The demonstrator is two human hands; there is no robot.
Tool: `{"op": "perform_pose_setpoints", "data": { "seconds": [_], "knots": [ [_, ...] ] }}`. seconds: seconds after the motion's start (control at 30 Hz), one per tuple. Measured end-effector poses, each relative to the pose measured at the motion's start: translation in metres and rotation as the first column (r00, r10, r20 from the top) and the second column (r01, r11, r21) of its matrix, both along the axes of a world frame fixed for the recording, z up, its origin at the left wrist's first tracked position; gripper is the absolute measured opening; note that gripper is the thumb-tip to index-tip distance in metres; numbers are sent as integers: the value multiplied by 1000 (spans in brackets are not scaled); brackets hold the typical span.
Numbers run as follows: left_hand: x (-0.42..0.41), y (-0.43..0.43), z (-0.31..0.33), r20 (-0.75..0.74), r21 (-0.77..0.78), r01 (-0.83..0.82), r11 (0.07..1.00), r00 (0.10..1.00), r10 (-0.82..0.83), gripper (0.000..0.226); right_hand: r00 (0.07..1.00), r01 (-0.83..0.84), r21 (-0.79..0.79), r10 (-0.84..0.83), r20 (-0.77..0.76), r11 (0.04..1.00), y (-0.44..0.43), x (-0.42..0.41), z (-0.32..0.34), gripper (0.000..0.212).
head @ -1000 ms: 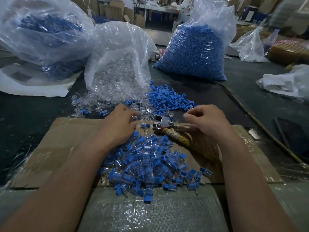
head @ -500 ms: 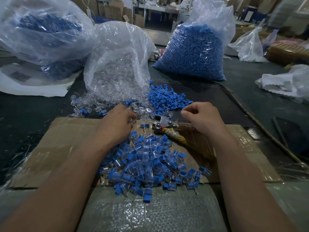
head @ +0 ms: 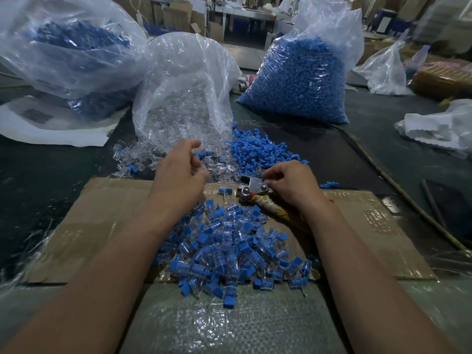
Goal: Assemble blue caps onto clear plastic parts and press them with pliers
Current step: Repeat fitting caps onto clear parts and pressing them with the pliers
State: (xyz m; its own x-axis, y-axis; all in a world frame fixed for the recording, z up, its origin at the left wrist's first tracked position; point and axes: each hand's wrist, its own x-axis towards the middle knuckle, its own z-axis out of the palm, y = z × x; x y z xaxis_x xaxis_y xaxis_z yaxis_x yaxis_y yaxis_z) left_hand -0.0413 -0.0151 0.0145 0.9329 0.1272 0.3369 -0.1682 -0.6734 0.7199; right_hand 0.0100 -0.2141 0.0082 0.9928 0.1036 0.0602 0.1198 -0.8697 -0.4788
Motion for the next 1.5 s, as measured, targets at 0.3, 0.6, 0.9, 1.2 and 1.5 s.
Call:
{"op": "perform_pose_setpoints", "data": {
  "seconds": [0.3,0.6,0.9,1.2,1.5],
  "knots": [
    [-2,-4,-1,36,-75,56,996,998,-54,19,1000,-6,42,5,27,999,-1,1,-2,10],
    [-6,-4,3,1,-236,145,961,989,-149,28,992,55,197,-75,97,979,-3,-3,2,17],
    [-8,-4,6,-2,-488,186,853,977,-215,12,985,44,524,-125,120,850,-7,-25,24,18],
    [-11,-7,9,-54,-541,199,817,961,-270,38,977,-197,631,99,187,750,12,-49,32,22],
    [-16,-11,15,-13,-565,285,775,935,-353,34,946,-288,522,154,284,803,29,-56,30,25]
  ]
}}
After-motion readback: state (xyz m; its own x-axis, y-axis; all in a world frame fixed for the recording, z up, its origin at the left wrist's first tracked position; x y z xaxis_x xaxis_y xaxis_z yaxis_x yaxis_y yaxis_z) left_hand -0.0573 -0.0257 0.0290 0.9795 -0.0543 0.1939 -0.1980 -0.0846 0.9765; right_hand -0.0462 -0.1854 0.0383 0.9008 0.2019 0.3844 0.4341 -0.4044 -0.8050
